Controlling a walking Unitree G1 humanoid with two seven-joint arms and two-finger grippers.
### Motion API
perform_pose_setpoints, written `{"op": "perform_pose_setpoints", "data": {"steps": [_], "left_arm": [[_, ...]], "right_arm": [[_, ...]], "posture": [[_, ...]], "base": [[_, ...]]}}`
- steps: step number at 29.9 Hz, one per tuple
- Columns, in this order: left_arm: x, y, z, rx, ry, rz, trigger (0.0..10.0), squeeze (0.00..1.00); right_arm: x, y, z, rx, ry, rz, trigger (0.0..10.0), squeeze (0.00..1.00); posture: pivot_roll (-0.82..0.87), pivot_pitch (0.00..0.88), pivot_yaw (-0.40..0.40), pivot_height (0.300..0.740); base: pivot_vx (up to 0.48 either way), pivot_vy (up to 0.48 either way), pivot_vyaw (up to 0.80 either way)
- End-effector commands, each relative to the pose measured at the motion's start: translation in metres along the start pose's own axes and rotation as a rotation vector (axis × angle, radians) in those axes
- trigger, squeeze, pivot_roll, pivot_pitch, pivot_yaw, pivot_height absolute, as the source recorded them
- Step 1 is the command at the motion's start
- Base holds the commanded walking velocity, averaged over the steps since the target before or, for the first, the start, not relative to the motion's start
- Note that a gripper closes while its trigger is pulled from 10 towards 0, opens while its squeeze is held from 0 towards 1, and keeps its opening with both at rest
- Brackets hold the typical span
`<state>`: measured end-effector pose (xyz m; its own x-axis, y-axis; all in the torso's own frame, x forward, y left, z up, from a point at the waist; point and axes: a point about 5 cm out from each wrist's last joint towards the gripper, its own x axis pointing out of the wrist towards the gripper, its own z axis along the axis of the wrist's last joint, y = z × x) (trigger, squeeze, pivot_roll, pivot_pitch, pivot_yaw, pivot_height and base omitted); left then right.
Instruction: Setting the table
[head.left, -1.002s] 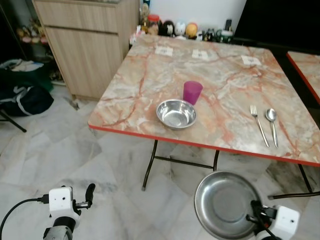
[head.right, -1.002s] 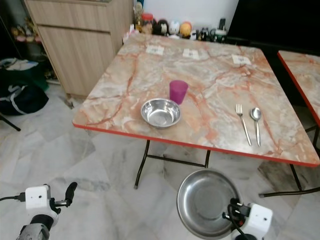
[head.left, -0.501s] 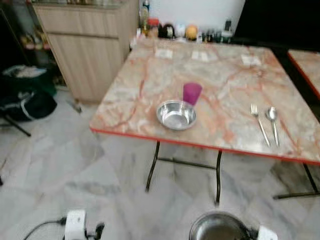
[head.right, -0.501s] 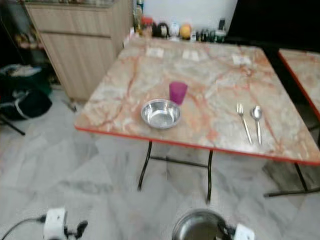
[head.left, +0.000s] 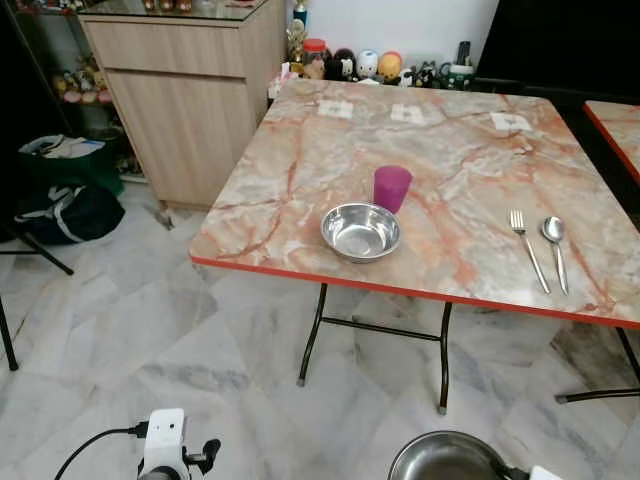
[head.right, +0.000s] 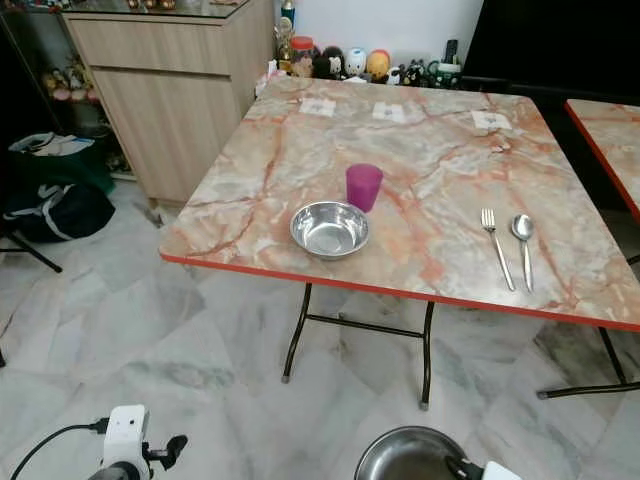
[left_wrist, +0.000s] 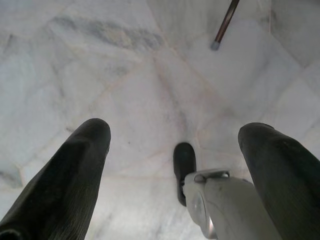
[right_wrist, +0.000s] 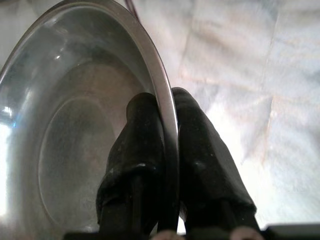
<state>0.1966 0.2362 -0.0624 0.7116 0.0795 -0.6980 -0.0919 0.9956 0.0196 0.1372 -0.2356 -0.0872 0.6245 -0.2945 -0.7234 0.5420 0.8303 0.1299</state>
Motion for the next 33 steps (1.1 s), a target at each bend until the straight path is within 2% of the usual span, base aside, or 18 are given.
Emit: {"op": "perform_pose_setpoints", "data": {"steps": [1, 5, 6, 7, 8, 11, 14, 23, 33], "left_arm": [[0.000, -0.003, -0.004, 0.001, 0.023, -0.007, 10.0, 0.00], [-0.001, -0.004, -0.006, -0.013, 0.024, -0.003, 10.0, 0.00], [-0.001, -0.004, -0.008, -0.019, 0.026, -0.001, 10.0, 0.00], [-0.001, -0.004, -0.008, -0.019, 0.026, -0.001, 10.0, 0.00], [-0.001, -0.004, -0.009, -0.023, 0.030, 0.001, 10.0, 0.00], [-0.003, -0.003, -0.015, -0.025, 0.047, 0.004, 10.0, 0.00], [-0.004, -0.003, -0.018, -0.022, 0.061, 0.004, 10.0, 0.00], [-0.005, -0.006, -0.025, -0.033, 0.092, 0.015, 10.0, 0.00], [-0.005, -0.008, -0.027, -0.035, 0.103, 0.011, 10.0, 0.00]], "right_arm": [[0.002, -0.003, 0.008, 0.008, -0.033, -0.008, 10.0, 0.00], [0.003, -0.006, 0.013, 0.067, -0.052, -0.031, 10.0, 0.00], [0.003, -0.008, 0.013, 0.123, -0.055, -0.056, 10.0, 0.00], [0.003, -0.008, 0.013, 0.123, -0.055, -0.056, 10.0, 0.00], [0.003, -0.011, 0.012, 0.186, -0.056, -0.084, 10.0, 0.00], [0.002, -0.014, 0.009, 0.288, -0.055, -0.114, 10.0, 0.00], [0.001, -0.014, 0.006, 0.332, -0.053, -0.126, 10.0, 0.00], [0.000, -0.012, -0.002, 0.392, -0.016, -0.123, 10.0, 0.00], [-0.002, -0.003, -0.013, 0.390, 0.034, -0.087, 10.0, 0.00]], "posture": [[0.06, 0.065, -0.036, 0.740], [0.06, 0.064, -0.040, 0.740], [0.06, 0.063, -0.041, 0.740], [0.06, 0.063, -0.041, 0.740], [0.06, 0.064, -0.041, 0.740], [0.06, 0.063, -0.040, 0.740], [0.06, 0.062, -0.039, 0.740], [0.06, 0.043, -0.036, 0.740], [0.07, 0.023, -0.033, 0.740]], "base": [[0.000, 0.000, 0.00], [0.000, 0.000, 0.00], [0.000, 0.000, 0.00], [0.000, 0.000, 0.00], [0.000, 0.000, 0.00], [0.000, 0.000, 0.00], [0.000, 0.000, 0.00], [0.000, 0.000, 0.00], [0.000, 0.000, 0.00]]}}
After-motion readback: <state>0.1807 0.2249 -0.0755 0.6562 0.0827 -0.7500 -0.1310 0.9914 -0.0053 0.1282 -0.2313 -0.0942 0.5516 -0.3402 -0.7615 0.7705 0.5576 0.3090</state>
